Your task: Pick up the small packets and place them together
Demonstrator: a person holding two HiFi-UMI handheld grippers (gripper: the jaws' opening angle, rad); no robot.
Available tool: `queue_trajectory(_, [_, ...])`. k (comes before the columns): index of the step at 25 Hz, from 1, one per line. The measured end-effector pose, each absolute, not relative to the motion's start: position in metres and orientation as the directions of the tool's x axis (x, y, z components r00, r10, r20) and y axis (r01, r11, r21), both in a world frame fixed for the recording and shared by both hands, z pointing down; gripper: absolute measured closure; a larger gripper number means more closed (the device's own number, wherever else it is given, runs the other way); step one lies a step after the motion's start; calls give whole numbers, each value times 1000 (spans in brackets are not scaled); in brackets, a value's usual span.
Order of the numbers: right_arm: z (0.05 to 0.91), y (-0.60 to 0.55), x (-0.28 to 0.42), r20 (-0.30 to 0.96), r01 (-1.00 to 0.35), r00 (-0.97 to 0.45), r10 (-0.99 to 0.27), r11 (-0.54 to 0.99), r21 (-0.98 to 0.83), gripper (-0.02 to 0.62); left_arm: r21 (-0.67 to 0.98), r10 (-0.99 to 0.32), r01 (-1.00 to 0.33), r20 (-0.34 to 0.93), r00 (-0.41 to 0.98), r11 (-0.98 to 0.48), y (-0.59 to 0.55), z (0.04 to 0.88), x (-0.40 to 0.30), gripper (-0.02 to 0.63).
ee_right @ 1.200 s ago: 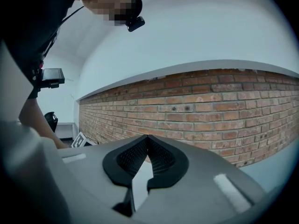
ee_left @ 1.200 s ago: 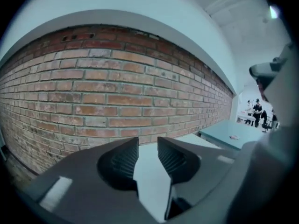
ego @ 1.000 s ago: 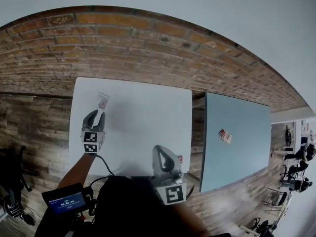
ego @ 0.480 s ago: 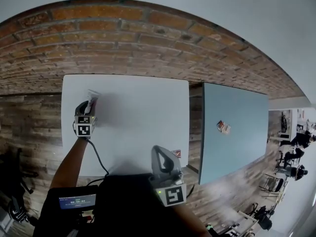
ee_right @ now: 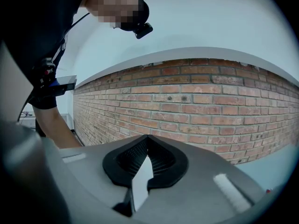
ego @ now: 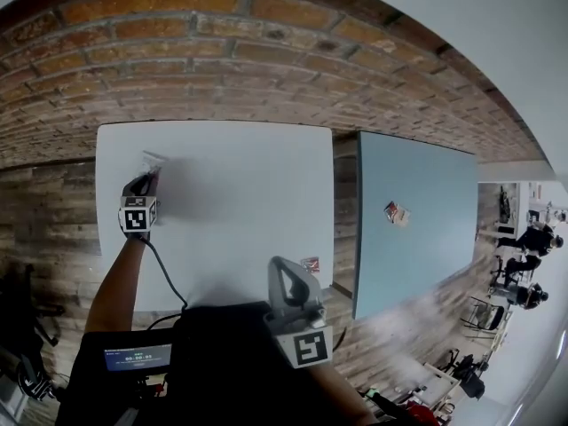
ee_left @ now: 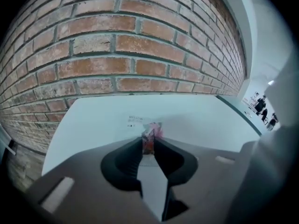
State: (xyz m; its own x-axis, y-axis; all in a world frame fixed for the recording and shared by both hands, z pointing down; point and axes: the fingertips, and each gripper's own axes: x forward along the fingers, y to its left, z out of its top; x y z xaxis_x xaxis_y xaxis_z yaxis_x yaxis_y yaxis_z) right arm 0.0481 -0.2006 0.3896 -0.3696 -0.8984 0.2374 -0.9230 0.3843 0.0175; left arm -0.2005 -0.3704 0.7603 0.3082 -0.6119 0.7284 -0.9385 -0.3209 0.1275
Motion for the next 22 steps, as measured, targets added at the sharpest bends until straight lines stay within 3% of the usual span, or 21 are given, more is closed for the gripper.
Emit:
queue_trajectory(9, [391, -196, 50, 236, -918, -383, -893, 395, 7, 594, 182, -546, -959, 791, 274, -218, -346, 761, -199, 531])
queue_trajectory(22, [381, -167, 74, 177, -924, -378, -909, 382, -9, 594, 209, -499, -977, 842, 205, -48, -193, 769, -135, 531])
